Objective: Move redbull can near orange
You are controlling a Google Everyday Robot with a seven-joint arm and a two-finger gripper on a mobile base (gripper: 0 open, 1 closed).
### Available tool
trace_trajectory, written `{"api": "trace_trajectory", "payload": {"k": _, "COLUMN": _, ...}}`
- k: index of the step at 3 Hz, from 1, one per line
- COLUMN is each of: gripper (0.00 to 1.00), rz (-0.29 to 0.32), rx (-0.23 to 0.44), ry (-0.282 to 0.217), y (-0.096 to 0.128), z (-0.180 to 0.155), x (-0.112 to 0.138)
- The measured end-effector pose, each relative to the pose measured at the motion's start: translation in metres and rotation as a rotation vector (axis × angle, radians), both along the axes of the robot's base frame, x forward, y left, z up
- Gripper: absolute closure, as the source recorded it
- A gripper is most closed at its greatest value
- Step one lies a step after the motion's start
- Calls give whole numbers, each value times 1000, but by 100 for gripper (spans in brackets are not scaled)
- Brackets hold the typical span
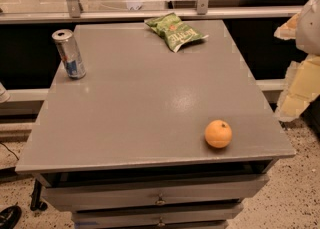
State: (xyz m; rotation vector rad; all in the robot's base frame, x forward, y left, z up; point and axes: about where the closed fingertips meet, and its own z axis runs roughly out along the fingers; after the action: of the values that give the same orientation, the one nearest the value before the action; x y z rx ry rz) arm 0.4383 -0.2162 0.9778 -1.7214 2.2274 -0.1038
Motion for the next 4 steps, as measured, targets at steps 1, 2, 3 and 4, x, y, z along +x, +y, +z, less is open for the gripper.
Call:
{"api": "trace_trajectory", "payload": {"k": 1, "gripper": 0, "rz": 0, "rx": 0, "ry": 0, "y": 0, "z": 0, "x": 0}}
{"api": "trace_trajectory", "payload": {"k": 2, "gripper": 0, "rz": 7, "rx": 16, "ry": -12, "y": 4, "z": 0, "x": 3}}
{"api": "trace_trajectory", "payload": {"k": 3, "gripper": 0, "rz": 35, "rx": 107, "ry": -21, "y": 23, "z": -17, "x": 17}}
{"api": "trace_trajectory", "payload": {"k": 4, "gripper": 0, "rz": 91, "rx": 276, "ry": -15, "y": 64, "z": -51, "x": 42}}
